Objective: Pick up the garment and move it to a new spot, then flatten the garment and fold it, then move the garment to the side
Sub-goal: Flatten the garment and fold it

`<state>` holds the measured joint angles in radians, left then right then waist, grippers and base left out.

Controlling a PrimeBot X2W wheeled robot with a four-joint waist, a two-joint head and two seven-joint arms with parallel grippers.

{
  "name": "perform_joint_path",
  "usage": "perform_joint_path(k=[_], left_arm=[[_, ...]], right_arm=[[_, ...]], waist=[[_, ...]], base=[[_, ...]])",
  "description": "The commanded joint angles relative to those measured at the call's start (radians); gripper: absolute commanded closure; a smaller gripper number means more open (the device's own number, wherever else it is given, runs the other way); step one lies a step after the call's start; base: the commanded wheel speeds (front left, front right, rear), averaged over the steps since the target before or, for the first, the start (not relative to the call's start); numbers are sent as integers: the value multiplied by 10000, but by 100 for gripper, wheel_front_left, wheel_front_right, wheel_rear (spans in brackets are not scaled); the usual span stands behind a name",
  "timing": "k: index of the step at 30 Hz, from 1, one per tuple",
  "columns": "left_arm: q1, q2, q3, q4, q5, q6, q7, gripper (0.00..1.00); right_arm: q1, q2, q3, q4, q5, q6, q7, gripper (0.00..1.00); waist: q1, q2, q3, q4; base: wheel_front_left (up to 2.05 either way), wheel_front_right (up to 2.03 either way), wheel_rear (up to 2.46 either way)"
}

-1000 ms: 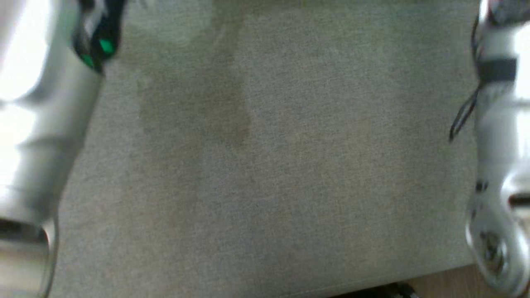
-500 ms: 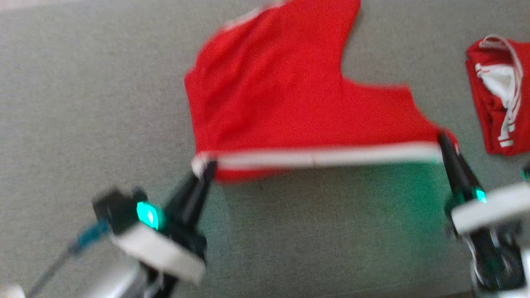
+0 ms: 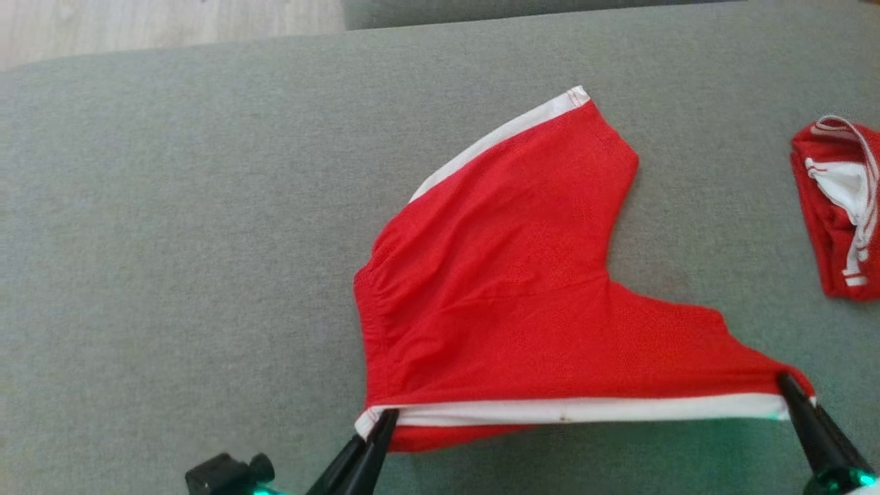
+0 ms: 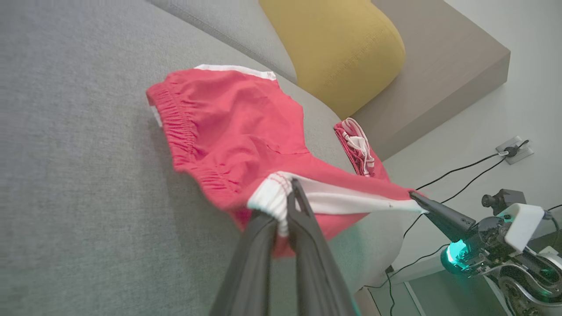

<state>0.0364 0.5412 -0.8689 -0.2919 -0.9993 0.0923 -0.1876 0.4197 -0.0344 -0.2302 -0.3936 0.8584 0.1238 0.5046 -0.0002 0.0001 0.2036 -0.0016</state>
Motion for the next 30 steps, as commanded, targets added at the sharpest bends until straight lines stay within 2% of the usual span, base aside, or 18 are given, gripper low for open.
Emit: perform_joint_path(k=[1,5,10,14,20,25,30], left_arm=[[-403,275,489,-284,12,-45,-164,100],[-832,56,783,-113,-285,-246,-189,100],[-1958,-575,1389,455,-1060,-539,-30,100],[-3218,-1251,1579,1386,-1410,-631,374,100],[-5065,-2502,1601,3347,-1395,-506,674,100],[-6031,-3348,1485,4954,-1185,-342,620,100],[-6458,-3746,1391,5803,-1118,-424,583,100]], right_arm=[[-665,-161,-67,-461,10,69,167,100],[-1704,-160,-88,-167,-70,69,621,100],[-4325,-160,-120,944,-750,69,1552,100],[-6615,-159,-310,2343,-1306,69,2262,100],[-9467,-159,-825,4372,-2283,69,2885,100],[-10791,-159,-974,5903,-3113,69,3056,100],[-11533,-159,-817,6798,-3598,69,2824,100]], waist=[[2,-1,-74,125],[2,-1,-63,193],[2,-1,475,387],[2,-1,1170,777],[2,-1,2003,1476],[2,-1,2246,1830],[2,-1,2340,1977]], base=[[0,0,0],[0,0,0],[0,0,0],[0,0,0],[0,0,0],[0,0,0],[0,0,0]])
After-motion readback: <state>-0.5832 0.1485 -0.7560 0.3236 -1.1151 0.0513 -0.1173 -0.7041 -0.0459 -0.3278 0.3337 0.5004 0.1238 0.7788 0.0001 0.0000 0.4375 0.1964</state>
